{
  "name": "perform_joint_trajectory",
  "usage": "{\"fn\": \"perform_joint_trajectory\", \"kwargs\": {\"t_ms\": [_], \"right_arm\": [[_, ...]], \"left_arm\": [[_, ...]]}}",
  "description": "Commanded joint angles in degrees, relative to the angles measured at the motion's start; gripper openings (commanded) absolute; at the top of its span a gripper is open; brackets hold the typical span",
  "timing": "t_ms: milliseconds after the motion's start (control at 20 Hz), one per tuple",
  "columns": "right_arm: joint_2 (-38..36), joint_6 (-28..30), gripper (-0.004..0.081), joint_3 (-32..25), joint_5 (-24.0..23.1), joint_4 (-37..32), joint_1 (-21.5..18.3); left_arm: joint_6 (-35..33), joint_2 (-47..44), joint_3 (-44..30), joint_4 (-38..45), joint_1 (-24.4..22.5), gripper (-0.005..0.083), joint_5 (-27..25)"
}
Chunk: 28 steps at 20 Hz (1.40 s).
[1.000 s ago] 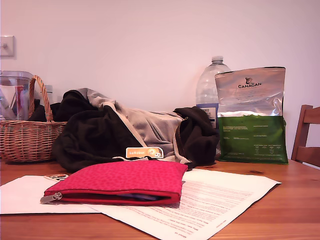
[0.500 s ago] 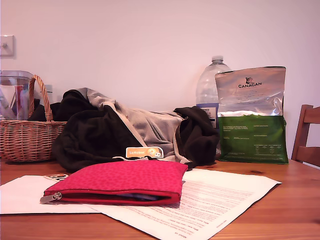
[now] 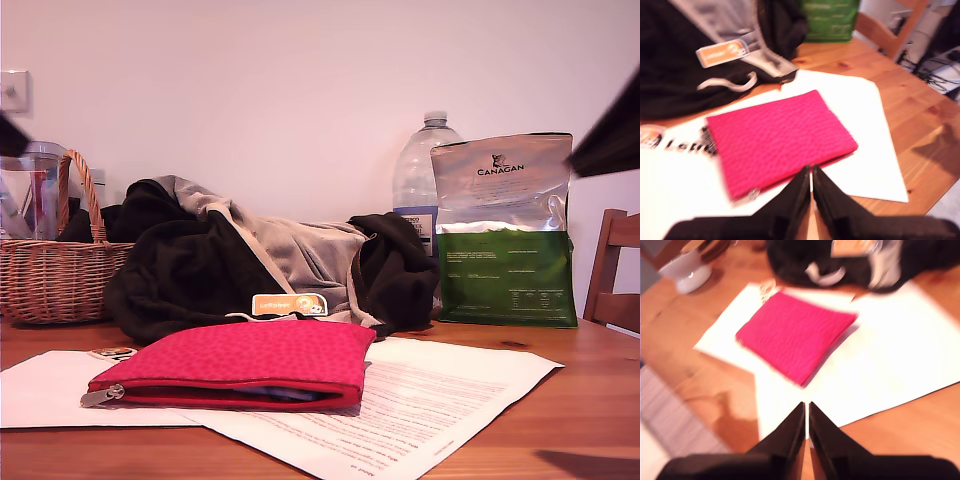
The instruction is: Close the zipper in the zip bag in front of you
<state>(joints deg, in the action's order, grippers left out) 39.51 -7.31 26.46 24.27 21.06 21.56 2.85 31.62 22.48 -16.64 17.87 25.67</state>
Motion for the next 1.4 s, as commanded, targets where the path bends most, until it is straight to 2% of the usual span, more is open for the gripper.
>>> {"fn": "perform_joint_trajectory", "kwargs": {"t_ms": [0,150,200,300,350,500,650,800,900,1100,1350], "right_arm": [[3.91,3.32,-0.0012,1.38,0.2,-1.44,1.51],[10.32,8.63,-0.0006,2.64,-0.44,-5.03,3.43],[12.0,12.96,0.0024,3.13,-0.55,-5.09,3.96],[14.29,31.36,0.0089,3.26,-1.92,-6.27,5.73],[15.15,40.26,0.0089,3.26,-4.55,-7.26,7.17],[17.46,61.68,0.0089,3.26,-12.7,-9.27,10.71],[20.7,74.31,0.0089,3.26,-16.83,-11.39,12.87],[25.29,88.37,0.0117,3.26,-17.38,-14.53,13.7],[29.51,92.91,0.0213,3.26,-17.33,-18.95,13.75],[35.63,94.51,0.0213,3.34,-17.4,-27.47,15.67],[40.83,95.01,0.021,4.11,-17.38,-29.35,18.32]], "left_arm": [[0.04,2.45,-0.7,2.27,0.92,-0.0019,0.24],[-0.39,6.47,-0.7,5.33,2.25,-0.0019,0.11],[-0.83,7.72,-0.7,5.86,2.45,-0.0019,-0.11],[-1.86,10.08,-0.7,6.1,2.45,-0.0019,-0.22],[-1.84,11.19,-0.7,6.08,2.45,-0.0019,-0.22],[-1.86,13.81,-0.7,6.27,2.45,-0.0019,-0.68],[-1.84,15.41,-0.7,6.47,2.45,-0.0019,-0.66],[-1.81,15.65,-0.7,6.49,2.45,-0.0019,-0.66],[-1.81,15.65,-0.7,6.47,2.45,-0.0019,-0.61],[-1.81,15.63,-0.7,6.43,2.45,-0.0019,-0.63],[-1.81,15.63,-0.7,6.45,2.45,-0.0019,-0.63]]}}
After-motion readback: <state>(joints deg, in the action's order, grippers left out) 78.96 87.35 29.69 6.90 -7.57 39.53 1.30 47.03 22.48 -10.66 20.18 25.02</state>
